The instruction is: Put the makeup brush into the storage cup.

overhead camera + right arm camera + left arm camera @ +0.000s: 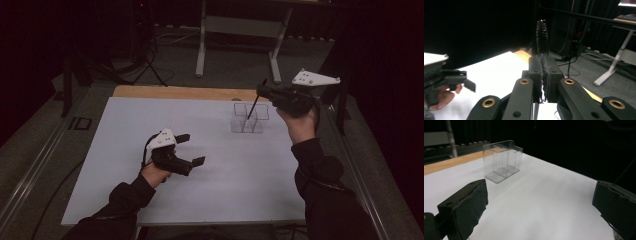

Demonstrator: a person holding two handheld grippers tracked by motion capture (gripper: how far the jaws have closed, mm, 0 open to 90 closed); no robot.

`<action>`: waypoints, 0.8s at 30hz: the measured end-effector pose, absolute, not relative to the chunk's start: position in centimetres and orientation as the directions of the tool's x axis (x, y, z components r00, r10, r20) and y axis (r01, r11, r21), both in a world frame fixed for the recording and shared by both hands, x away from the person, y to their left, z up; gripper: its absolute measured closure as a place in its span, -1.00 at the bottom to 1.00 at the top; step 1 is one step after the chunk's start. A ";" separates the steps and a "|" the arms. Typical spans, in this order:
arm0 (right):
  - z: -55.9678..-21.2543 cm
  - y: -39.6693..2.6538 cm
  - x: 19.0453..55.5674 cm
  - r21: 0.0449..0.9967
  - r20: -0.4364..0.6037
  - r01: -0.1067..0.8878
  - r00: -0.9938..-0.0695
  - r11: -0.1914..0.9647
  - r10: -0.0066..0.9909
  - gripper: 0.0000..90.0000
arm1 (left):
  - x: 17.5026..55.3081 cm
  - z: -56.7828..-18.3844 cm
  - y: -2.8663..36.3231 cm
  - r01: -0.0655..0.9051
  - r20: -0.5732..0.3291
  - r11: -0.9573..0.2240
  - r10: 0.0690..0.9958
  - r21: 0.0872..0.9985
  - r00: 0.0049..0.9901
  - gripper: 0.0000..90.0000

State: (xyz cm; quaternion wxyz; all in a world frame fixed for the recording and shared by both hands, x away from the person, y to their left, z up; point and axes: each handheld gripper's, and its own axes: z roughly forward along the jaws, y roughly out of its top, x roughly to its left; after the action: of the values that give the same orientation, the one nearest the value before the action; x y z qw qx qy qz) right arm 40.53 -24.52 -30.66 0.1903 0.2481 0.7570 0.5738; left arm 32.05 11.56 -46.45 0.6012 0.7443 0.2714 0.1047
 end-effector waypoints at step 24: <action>-30.6 -22.6 45.9 0.952 -0.045 0.169 -0.746 0.254 0.664 0.91 | 29.3 -48.0 14.6 0.259 -0.151 -0.083 0.630 0.962 0.762 -0.98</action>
State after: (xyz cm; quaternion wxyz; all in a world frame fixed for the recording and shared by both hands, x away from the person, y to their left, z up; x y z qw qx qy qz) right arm 45.86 -22.64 -30.59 0.2267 0.2745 0.7588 0.5454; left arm 29.33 14.60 -48.03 0.6026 0.7196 0.3089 0.1537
